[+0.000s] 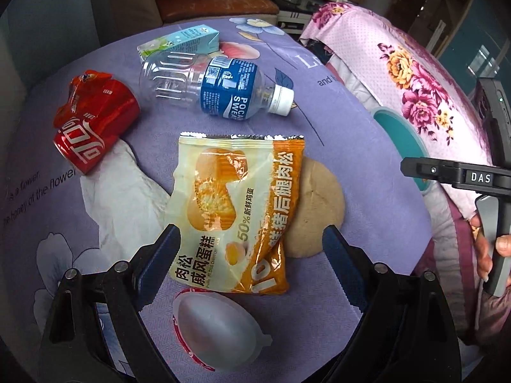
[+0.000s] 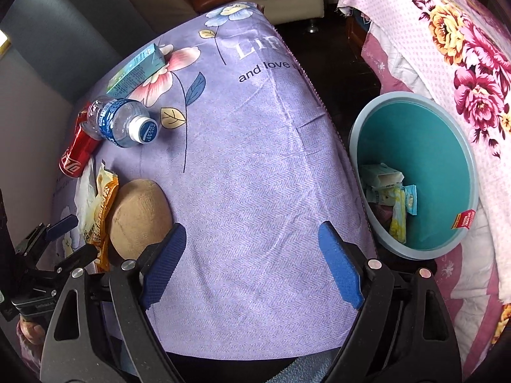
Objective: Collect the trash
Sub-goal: 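Grasp the orange-and-white snack bag with left tool and lift it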
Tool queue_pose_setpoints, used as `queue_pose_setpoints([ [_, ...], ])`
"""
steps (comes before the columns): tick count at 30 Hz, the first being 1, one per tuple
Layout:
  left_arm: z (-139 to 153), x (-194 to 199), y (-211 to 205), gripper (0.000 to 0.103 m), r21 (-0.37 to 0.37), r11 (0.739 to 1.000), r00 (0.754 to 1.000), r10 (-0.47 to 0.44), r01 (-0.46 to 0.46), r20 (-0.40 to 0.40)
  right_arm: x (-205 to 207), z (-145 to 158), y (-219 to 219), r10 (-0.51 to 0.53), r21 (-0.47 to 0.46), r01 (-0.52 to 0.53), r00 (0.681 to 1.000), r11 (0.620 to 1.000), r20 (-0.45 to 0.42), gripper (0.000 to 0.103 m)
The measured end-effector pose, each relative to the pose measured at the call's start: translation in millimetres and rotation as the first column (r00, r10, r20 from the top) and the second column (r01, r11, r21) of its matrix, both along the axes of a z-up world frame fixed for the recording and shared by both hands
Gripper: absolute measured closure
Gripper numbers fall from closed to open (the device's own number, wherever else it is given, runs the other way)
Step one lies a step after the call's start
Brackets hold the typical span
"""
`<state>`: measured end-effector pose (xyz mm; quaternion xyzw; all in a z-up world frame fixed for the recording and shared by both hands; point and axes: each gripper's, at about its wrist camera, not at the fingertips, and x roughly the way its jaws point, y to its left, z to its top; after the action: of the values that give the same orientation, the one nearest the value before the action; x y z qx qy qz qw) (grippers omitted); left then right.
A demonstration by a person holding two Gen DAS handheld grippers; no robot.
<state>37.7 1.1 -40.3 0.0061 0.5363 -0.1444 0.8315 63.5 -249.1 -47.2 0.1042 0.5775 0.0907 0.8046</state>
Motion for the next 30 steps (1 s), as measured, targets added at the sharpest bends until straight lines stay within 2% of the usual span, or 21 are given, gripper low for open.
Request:
queue_pose_setpoints([
  [6,-12.3,-3.0,6.1,0.012,0.006,1.000,1.000,-0.011,0.012,-0.018,-1.7,0.7,22.0,0.052,-0.023,-0.052,0.999,0.998,-0.007,0.020],
  [14,-31.9,4.3,8.4,0.011,0.055,0.998,0.999,-0.021,0.024,-0.046,0.6,-1.6,31.6,0.068,-0.033,-0.068,0.997,0.997,-0.021,0.020],
  [17,-35.9,9.0,13.4,0.005,0.035,0.999,0.999,-0.027,0.028,-0.047,1.6,-2.1,33.7,0.073,-0.035,-0.073,0.997,0.997,-0.024,0.020],
  [23,-35.7,11.2,11.6,0.005,0.019,0.997,0.997,-0.073,0.073,-0.012,3.2,-2.8,37.3,0.083,-0.038,-0.084,0.996,0.996,-0.026,0.020],
  [24,-34.9,10.0,13.6,0.006,0.003,0.997,0.997,-0.078,0.078,-0.010,3.1,-3.0,38.2,0.087,-0.039,-0.088,0.996,0.995,-0.026,0.020],
  [26,-31.2,7.8,15.2,0.027,-0.014,0.996,0.996,-0.084,0.084,0.002,3.4,-3.7,39.8,0.092,-0.040,-0.093,0.995,0.995,-0.028,0.020],
  [28,-28.4,7.9,20.2,0.038,-0.057,0.995,0.997,-0.078,0.078,-0.007,4.4,-5.1,41.8,0.095,-0.042,-0.096,0.995,0.995,-0.032,0.020],
  [30,-26.0,8.5,25.3,0.042,-0.089,0.995,0.998,-0.055,0.054,-0.012,4.8,-6.8,44.0,0.097,-0.042,-0.098,0.995,0.994,-0.036,0.020],
])
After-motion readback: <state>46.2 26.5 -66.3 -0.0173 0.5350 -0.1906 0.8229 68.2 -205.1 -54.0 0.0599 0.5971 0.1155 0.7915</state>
